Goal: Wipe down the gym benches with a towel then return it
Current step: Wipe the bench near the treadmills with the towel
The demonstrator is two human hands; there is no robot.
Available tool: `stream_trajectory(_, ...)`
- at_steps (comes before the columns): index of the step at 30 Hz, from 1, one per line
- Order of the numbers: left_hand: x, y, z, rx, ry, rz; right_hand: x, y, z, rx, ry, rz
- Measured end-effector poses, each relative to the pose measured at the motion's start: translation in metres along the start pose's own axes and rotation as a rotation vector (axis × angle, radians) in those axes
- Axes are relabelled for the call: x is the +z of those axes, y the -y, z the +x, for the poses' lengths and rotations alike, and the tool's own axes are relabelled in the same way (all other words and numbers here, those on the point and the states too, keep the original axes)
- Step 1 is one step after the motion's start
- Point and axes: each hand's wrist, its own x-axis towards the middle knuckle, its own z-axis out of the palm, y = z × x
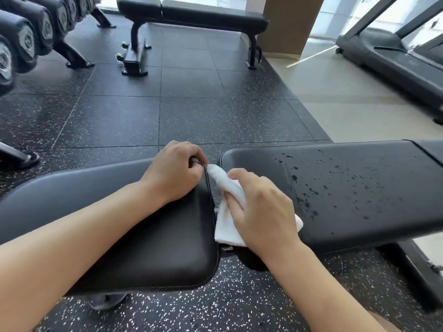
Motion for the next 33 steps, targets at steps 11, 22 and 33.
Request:
stream_trajectory(11,-0.001,0.007,0.002,0.099,-0.009,0.075,-0.023,-0.007,-0.081,-0.467,0.077,-0.02)
stream_trajectory(22,-0.002,0.005,0.002,0.088,-0.005,0.096,-0.015,-0.058,-0.003,-0.113,-0.009,0.155)
stream_trajectory(33,0.008,-0.012,0.005,0.12,0.002,0.036,-0.018,-0.046,-0.036,-0.074,0.001,0.097)
